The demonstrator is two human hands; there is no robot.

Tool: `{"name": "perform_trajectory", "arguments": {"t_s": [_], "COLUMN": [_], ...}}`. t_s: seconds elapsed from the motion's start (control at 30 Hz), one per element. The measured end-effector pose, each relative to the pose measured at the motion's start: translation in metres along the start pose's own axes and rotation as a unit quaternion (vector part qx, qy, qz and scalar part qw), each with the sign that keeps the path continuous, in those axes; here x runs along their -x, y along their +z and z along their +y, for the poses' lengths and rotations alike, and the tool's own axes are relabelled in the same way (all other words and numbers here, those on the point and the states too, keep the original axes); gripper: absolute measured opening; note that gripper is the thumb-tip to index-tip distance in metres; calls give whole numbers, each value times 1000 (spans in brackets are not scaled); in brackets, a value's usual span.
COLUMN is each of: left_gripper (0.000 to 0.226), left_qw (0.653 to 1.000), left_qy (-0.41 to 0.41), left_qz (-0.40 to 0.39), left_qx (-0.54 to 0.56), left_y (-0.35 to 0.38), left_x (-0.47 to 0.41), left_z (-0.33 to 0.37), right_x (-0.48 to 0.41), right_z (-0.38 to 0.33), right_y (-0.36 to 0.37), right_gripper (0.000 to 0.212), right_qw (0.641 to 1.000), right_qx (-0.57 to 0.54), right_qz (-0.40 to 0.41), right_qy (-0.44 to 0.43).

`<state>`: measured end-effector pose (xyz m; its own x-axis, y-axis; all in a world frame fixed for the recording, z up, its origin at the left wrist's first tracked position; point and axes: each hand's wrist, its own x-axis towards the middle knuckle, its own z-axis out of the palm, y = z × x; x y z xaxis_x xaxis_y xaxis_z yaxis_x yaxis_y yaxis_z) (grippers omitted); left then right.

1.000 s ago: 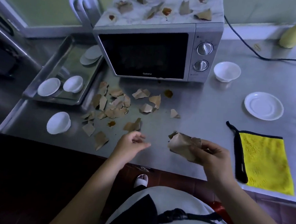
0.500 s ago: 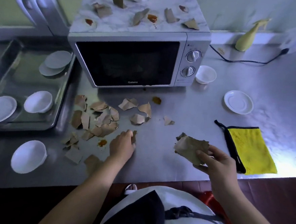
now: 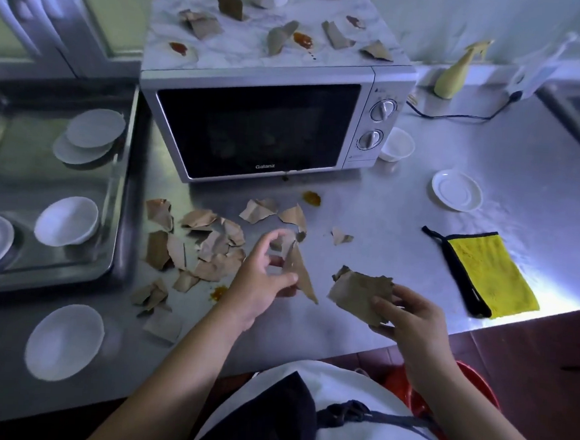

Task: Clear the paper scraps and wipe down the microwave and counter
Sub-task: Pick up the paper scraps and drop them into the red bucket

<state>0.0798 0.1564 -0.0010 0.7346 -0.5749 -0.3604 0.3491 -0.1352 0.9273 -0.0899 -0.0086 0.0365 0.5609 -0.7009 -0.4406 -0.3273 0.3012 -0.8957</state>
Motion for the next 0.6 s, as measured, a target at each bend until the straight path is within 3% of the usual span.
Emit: {"name": "perform_trajectory", "arguments": {"t_s": [0.13, 0.27, 0.47, 0.6], "left_gripper": [29, 16, 13, 14], "left_qw": [999, 991, 966, 955], "left_qy": [46, 73, 110, 142], "left_qz": [-12, -18, -23, -26], "left_qx": [-1, -108, -233, -257], "left_y": [6, -2, -15, -16], "left_x": [24, 41, 62, 68], "left_z": [13, 8, -2, -5], "right_x": [11, 21, 31, 36], "right_z": [2, 8, 14, 14], "right_y": [24, 39, 57, 67], "right_gripper": [25, 22, 24, 27], "right_qw": [999, 997, 989, 987], "right_qx": [8, -33, -27, 2], "right_qz": [-34, -70, -144, -159], "right_qy": [7, 12, 16, 2]}}
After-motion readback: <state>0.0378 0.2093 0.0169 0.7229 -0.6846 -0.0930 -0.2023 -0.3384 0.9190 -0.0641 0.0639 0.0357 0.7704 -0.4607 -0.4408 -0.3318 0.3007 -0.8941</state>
